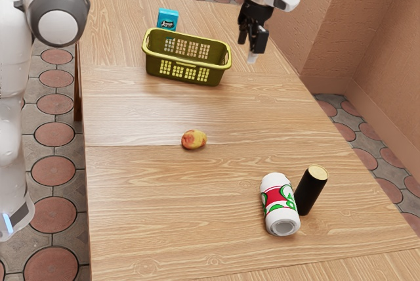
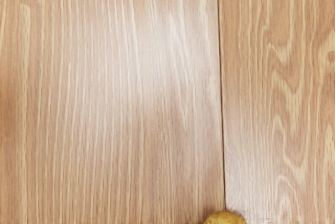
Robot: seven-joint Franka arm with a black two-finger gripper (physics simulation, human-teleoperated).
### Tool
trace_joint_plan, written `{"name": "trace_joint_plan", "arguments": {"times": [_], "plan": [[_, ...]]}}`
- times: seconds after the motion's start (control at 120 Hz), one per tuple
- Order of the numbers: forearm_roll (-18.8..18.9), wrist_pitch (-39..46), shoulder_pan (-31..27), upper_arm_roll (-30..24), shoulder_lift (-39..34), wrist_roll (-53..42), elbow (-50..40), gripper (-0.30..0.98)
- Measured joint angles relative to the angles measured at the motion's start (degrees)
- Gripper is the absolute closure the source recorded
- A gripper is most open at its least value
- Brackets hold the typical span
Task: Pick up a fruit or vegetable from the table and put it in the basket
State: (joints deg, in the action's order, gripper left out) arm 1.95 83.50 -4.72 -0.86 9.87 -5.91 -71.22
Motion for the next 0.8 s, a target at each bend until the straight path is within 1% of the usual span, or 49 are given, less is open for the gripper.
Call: {"name": "trace_joint_plan", "arguments": {"times": [0.142,0.233,0.275,0.325,0.358,0.45,0.483,0.517,0.617,0.675,0.742,0.8], "plan": [[-6.52,0.85,3.39,-0.06,7.38,2.52,-2.94,0.00],[-9.29,4.44,6.34,0.25,6.30,4.57,-11.20,0.00],[-9.96,6.63,7.06,0.43,4.13,5.56,-15.45,0.00],[-10.83,11.07,7.55,0.76,-1.41,6.84,-25.65,0.00],[-11.36,13.90,8.07,0.96,-4.42,7.93,-30.56,0.00],[-11.97,19.64,10.06,1.29,-9.55,11.90,-36.93,0.00],[-11.86,21.16,10.78,1.34,-10.32,13.31,-37.65,0.00],[-10.91,22.48,11.89,1.74,-10.70,14.64,-38.00,0.00],[-5.18,25.34,16.38,4.34,-10.81,18.09,-38.40,0.00],[-2.75,26.43,17.86,5.20,-10.82,19.65,-38.47,0.00],[-1.03,27.22,19.57,6.72,-11.80,21.17,-39.71,0.00],[-0.01,27.71,19.96,8.76,-13.35,22.37,-41.86,0.00]]}}
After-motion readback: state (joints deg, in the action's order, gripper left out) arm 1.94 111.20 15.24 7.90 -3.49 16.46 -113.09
